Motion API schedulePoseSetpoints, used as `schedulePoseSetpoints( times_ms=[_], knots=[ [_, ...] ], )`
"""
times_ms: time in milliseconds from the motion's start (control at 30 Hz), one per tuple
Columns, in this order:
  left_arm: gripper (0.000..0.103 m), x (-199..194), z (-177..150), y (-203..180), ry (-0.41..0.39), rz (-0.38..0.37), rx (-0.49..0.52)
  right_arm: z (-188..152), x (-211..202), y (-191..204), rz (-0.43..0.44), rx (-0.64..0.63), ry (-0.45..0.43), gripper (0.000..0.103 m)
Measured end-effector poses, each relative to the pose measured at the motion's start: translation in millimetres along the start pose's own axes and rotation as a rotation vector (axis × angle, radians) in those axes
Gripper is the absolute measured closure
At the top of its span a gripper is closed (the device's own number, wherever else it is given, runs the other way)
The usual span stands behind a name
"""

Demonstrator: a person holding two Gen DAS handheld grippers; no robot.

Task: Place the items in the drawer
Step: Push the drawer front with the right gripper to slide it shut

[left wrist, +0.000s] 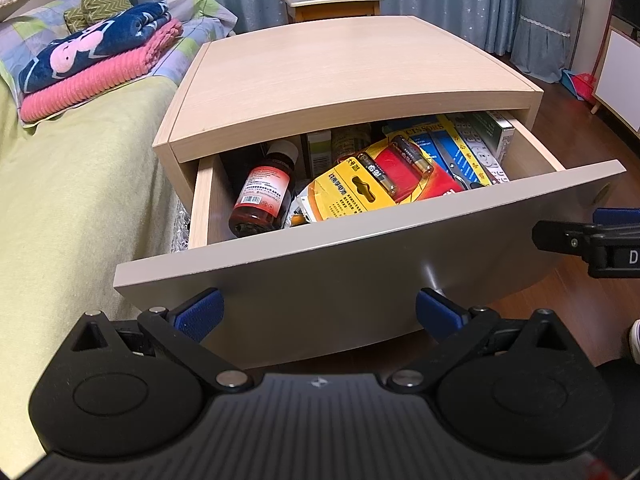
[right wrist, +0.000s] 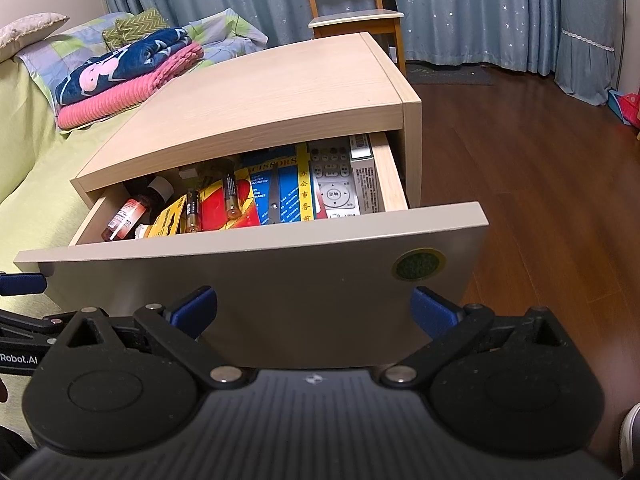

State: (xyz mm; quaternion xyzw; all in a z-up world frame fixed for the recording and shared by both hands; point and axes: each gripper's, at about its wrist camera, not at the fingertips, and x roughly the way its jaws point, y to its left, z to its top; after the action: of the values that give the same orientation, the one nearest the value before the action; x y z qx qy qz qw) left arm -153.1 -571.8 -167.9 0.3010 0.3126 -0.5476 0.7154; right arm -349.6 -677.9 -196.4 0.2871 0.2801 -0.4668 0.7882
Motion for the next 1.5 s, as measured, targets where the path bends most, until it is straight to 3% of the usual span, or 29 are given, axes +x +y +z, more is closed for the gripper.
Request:
schedulePoseSetpoints(
  times_ms=[1500],
  knots=[
    [0.001, 5.6, 2.8, 0.8, -0.021, 0.001, -0.05, 12.1, 16.9, 4.3, -0.005, -0.015, 0.005, 0.001]
  ],
)
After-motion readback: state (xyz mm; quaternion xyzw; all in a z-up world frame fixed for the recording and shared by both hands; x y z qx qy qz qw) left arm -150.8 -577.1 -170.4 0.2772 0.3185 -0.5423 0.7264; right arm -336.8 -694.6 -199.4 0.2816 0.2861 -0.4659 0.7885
